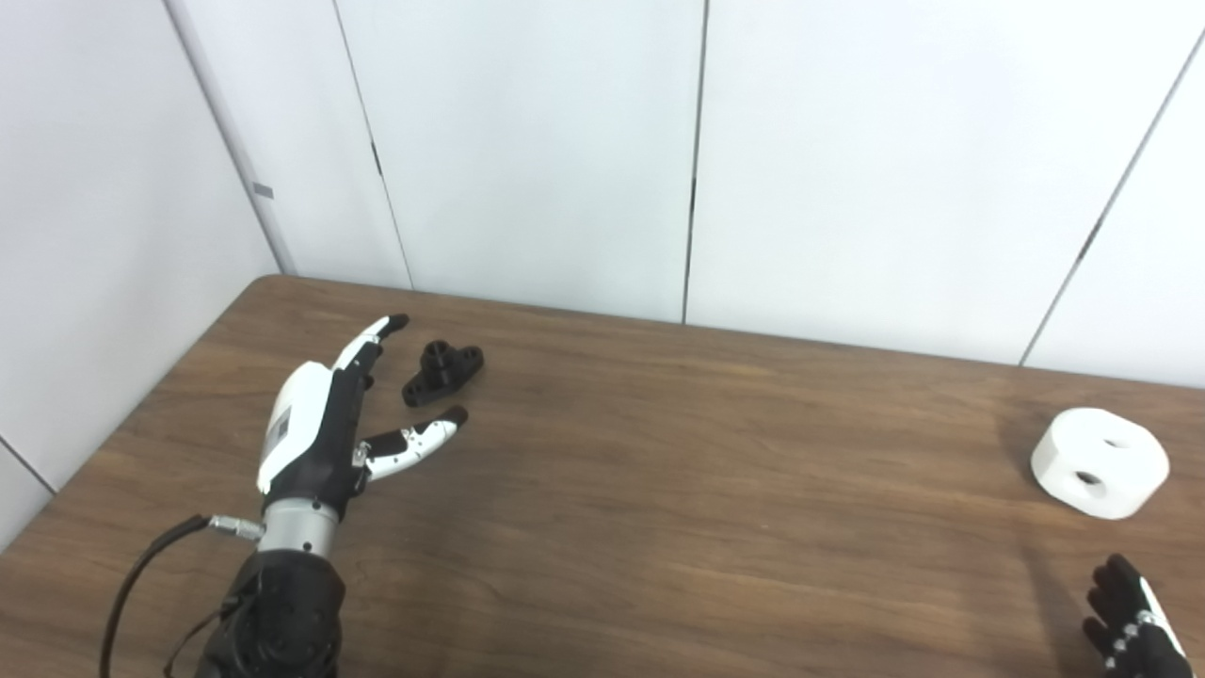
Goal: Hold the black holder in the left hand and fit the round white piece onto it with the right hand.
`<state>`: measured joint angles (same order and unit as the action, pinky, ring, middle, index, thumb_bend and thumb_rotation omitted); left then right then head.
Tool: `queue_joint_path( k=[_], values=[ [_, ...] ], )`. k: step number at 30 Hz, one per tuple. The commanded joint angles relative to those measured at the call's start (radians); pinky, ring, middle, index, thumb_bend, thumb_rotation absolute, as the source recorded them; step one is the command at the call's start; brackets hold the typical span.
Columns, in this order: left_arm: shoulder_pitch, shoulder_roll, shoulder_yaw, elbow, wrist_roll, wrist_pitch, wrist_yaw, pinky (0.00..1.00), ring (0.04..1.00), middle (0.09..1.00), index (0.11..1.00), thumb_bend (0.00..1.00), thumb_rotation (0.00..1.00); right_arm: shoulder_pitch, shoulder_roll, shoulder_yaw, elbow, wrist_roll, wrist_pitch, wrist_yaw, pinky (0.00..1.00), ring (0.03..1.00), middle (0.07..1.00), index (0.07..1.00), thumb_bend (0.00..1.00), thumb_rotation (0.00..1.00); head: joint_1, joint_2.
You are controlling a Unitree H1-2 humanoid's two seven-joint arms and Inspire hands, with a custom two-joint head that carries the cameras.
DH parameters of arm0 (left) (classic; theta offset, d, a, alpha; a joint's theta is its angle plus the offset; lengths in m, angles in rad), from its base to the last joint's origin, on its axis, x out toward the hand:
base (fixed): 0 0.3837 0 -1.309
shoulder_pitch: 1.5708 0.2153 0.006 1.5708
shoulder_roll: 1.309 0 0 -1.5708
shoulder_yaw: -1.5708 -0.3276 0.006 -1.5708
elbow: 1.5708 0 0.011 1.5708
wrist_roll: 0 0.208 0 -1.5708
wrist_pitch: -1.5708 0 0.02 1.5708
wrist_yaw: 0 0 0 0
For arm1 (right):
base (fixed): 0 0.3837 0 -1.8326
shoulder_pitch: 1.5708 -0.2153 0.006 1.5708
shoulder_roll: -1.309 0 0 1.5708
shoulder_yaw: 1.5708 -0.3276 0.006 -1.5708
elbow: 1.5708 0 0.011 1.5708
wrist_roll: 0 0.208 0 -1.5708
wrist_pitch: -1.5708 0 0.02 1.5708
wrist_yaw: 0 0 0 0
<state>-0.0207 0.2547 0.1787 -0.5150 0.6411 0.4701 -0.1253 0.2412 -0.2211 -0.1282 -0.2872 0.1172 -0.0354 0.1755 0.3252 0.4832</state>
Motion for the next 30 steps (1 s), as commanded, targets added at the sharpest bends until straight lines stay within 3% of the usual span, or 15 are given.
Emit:
queue_joint_path(
  k=[1, 7, 9, 21, 30],
  values=[
    [-0.040, 0.035, 0.007, 0.009, 0.037, -0.002, 0.008, 0.76, 0.878, 0.931, 0.914, 0.75, 0.26, -0.010, -0.011, -0.009, -0.030, 0.011, -0.029, -0.004, 1.00, 1.000, 1.000, 0.987, 0.63, 1.00, 0.002, 0.002],
    [-0.066, 0.089, -0.017, 0.100, 0.079, -0.036, 0.042, 0.78, 0.896, 0.919, 0.889, 0.79, 0.31, -0.008, -0.008, -0.008, -0.041, 0.007, -0.020, -0.008, 1.00, 1.000, 0.995, 0.985, 0.62, 1.00, 0.003, 0.005],
    [-0.081, 0.100, -0.019, 0.138, 0.077, -0.049, 0.054, 0.85, 0.939, 0.942, 0.883, 0.80, 0.32, -0.009, -0.009, -0.007, -0.037, 0.007, -0.022, -0.007, 1.00, 1.000, 0.996, 0.984, 0.63, 1.00, 0.003, 0.006],
    [-0.182, 0.129, -0.048, 0.320, 0.091, -0.040, 0.097, 0.99, 1.000, 0.992, 0.872, 0.85, 0.43, -0.006, -0.002, -0.006, -0.033, -0.006, -0.056, -0.016, 1.00, 1.000, 0.985, 0.986, 0.59, 1.00, -0.002, 0.008],
    [-0.247, 0.167, -0.090, 0.424, 0.093, -0.031, 0.112, 1.00, 0.998, 0.973, 0.872, 0.87, 0.45, -0.002, 0.000, -0.001, -0.034, -0.007, -0.061, -0.017, 1.00, 0.985, 0.967, 0.972, 0.54, 1.00, -0.008, 0.012]
  ],
)
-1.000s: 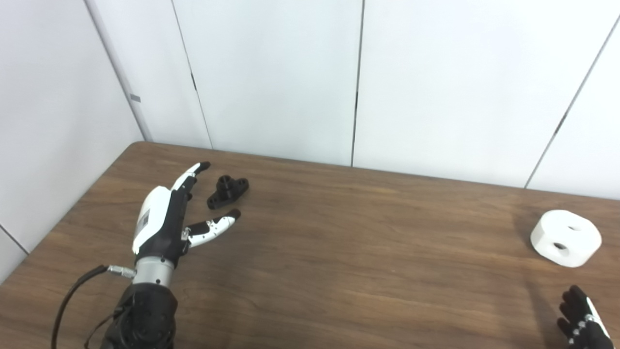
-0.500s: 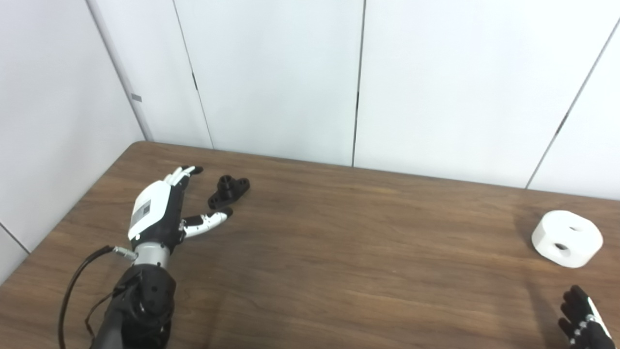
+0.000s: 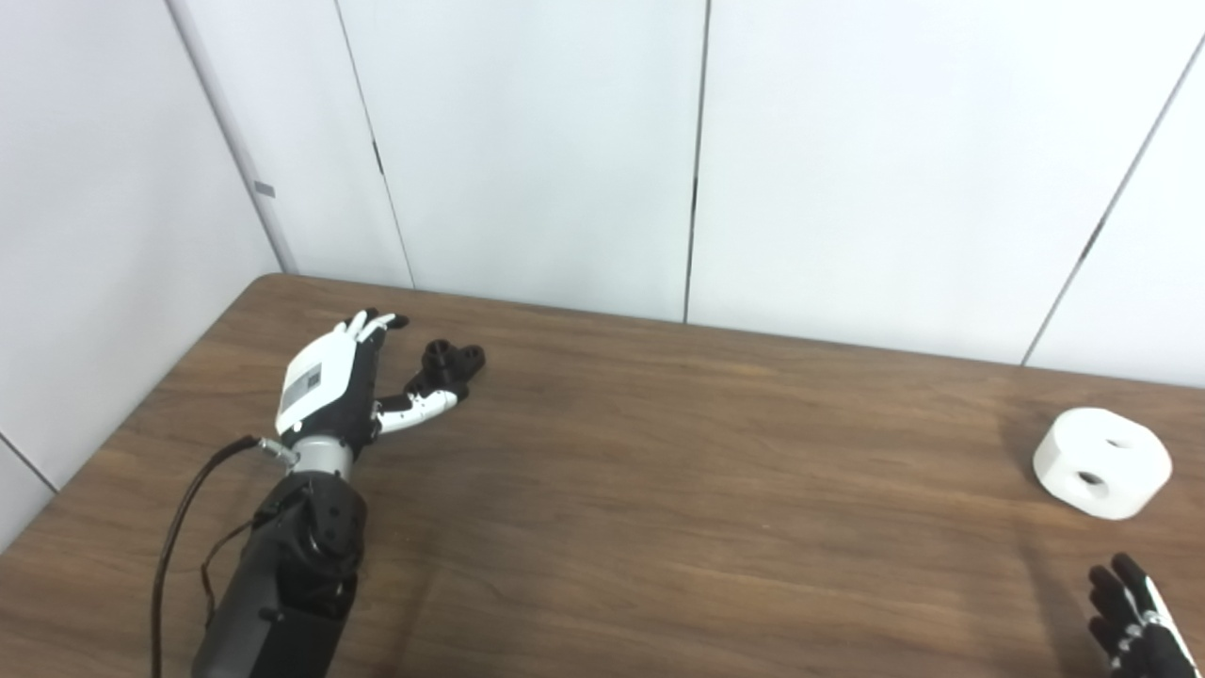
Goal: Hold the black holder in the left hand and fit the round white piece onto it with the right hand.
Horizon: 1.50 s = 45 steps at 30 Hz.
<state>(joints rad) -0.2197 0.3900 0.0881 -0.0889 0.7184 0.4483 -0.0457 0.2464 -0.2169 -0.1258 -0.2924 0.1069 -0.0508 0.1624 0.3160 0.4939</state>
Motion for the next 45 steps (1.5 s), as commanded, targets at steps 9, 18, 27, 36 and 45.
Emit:
queue_joint_path(
  k=[9, 18, 27, 36, 45],
  values=[
    [-0.102, 0.049, -0.021, 0.111, 0.012, 0.006, 0.046, 1.00, 0.992, 0.962, 0.863, 0.85, 0.45, 0.003, 0.000, -0.004, -0.047, -0.009, -0.030, -0.015, 1.00, 0.999, 0.962, 0.964, 0.56, 1.00, -0.006, 0.006],
    [-0.127, 0.063, -0.041, 0.191, 0.003, 0.000, 0.066, 1.00, 0.991, 0.959, 0.856, 0.85, 0.44, 0.009, 0.001, -0.002, -0.053, -0.009, -0.036, -0.014, 1.00, 0.999, 0.956, 0.965, 0.55, 1.00, -0.014, 0.010],
    [-0.164, 0.073, -0.072, 0.251, 0.011, 0.014, 0.077, 1.00, 0.995, 0.953, 0.829, 0.85, 0.41, 0.008, 0.004, -0.002, -0.057, -0.009, -0.036, -0.016, 1.00, 0.991, 0.954, 0.961, 0.53, 1.00, -0.021, 0.012],
    [-0.185, 0.094, -0.106, 0.318, 0.006, -0.002, 0.094, 1.00, 0.991, 0.949, 0.819, 0.84, 0.40, 0.010, 0.001, -0.002, -0.055, -0.010, -0.042, -0.014, 1.00, 0.993, 0.958, 0.969, 0.55, 1.00, -0.024, 0.012],
    [-0.194, 0.097, -0.126, 0.343, -0.009, 0.001, 0.100, 1.00, 0.992, 0.948, 0.781, 0.83, 0.40, 0.015, 0.004, -0.003, -0.066, -0.010, -0.032, -0.017, 1.00, 0.997, 0.958, 0.963, 0.57, 1.00, -0.028, 0.015]
  ],
)
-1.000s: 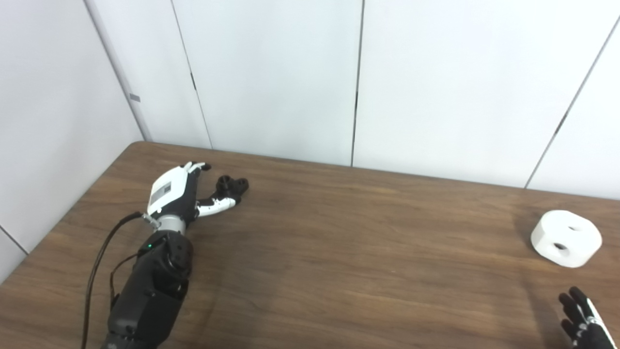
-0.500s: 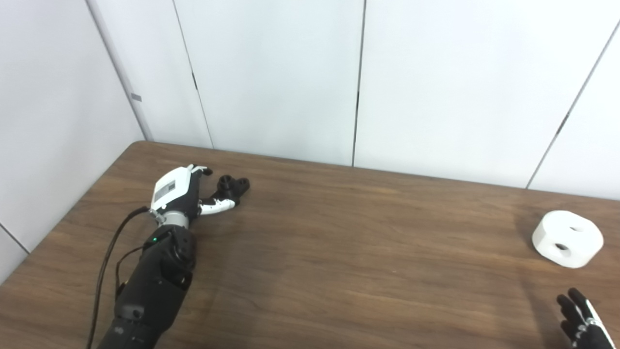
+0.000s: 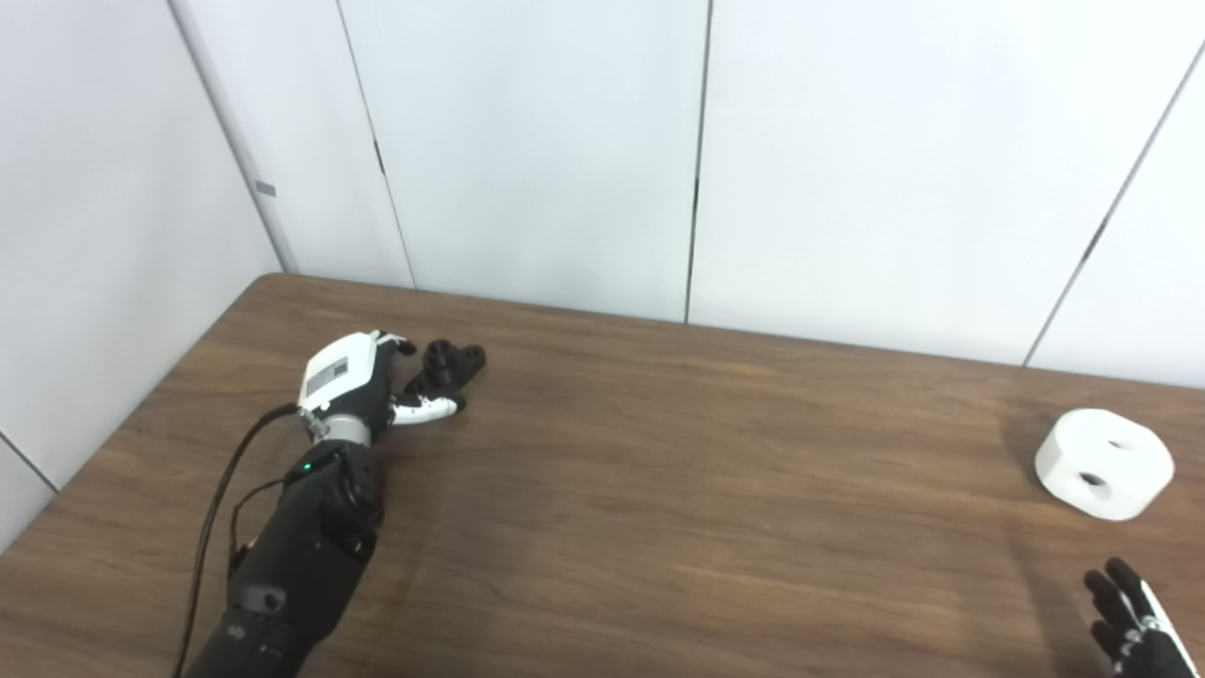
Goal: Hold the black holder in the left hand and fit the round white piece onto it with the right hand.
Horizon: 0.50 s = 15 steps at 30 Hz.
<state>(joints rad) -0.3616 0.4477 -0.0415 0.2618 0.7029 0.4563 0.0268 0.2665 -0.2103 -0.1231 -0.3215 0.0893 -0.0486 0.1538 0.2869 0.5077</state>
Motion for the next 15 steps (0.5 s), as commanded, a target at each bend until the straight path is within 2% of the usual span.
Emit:
queue_joint_path(
  k=[1, 15],
  values=[
    [-0.052, 0.040, 0.002, -0.008, 0.007, -0.006, 0.028, 1.00, 0.989, 0.945, 0.771, 0.82, 0.39, -0.004, -0.002, -0.006, -0.038, 0.009, -0.033, -0.008, 1.00, 0.998, 0.959, 0.965, 0.58, 1.00, 0.001, 0.004],
    [-0.053, 0.036, 0.006, -0.015, -0.029, -0.024, 0.034, 1.00, 0.991, 0.936, 0.744, 0.81, 0.34, 0.006, -0.001, -0.002, -0.056, 0.002, -0.018, -0.008, 1.00, 1.000, 0.965, 0.967, 0.55, 1.00, -0.010, 0.013]
  ],
)
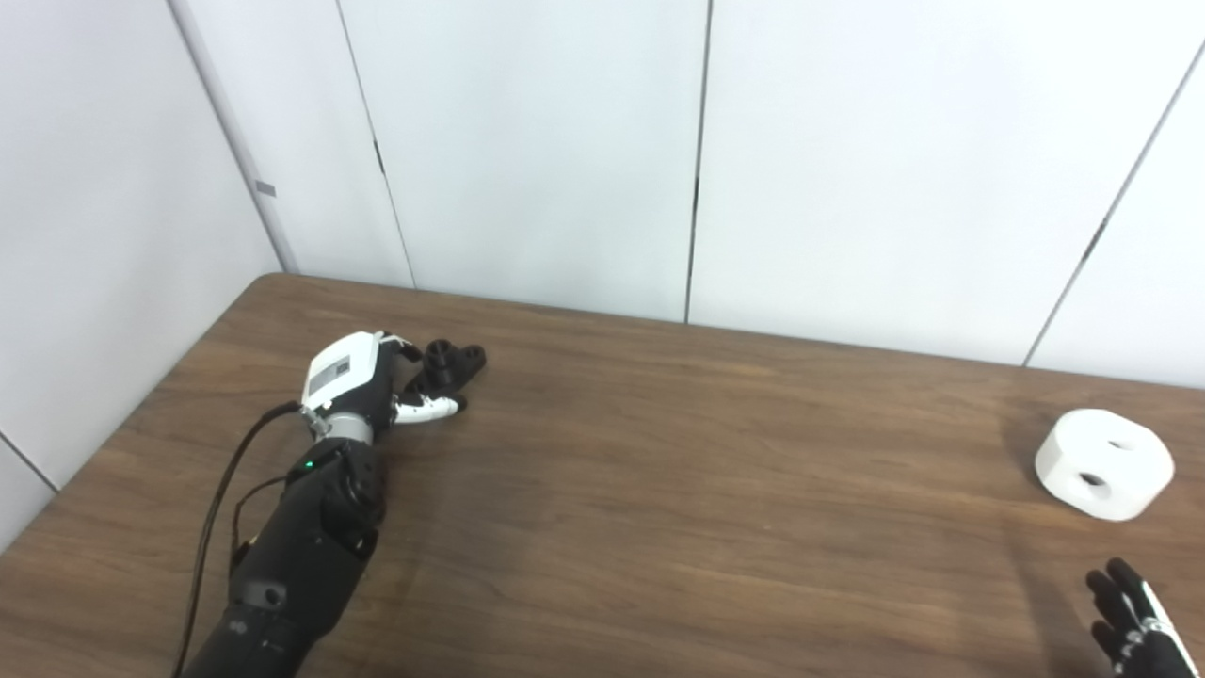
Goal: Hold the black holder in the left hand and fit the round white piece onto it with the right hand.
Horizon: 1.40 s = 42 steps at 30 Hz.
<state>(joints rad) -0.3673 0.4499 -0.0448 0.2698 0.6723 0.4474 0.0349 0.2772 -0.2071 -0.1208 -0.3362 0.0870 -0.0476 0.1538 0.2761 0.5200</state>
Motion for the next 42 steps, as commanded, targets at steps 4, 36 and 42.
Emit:
queue_joint_path(
  k=[4, 36, 42],
  values=[
    [-0.054, 0.036, 0.001, -0.019, -0.006, -0.002, 0.010, 1.00, 0.985, 0.935, 0.746, 0.80, 0.35, 0.001, -0.007, -0.004, -0.055, -0.002, 0.000, -0.009, 1.00, 1.000, 0.971, 0.970, 0.56, 1.00, -0.003, 0.003],
    [-0.077, 0.045, -0.008, 0.028, -0.037, 0.003, 0.021, 0.98, 0.949, 0.890, 0.700, 0.79, 0.31, -0.001, 0.002, -0.003, -0.084, 0.008, 0.058, -0.011, 1.00, 1.000, 0.970, 0.986, 0.66, 1.00, -0.013, 0.011],
    [-0.075, 0.043, -0.008, 0.031, -0.033, -0.007, 0.044, 0.96, 0.938, 0.872, 0.658, 0.78, 0.27, 0.002, 0.001, -0.003, -0.087, 0.007, 0.057, -0.010, 1.00, 1.000, 0.966, 0.982, 0.67, 1.00, -0.018, 0.011]
  ],
)
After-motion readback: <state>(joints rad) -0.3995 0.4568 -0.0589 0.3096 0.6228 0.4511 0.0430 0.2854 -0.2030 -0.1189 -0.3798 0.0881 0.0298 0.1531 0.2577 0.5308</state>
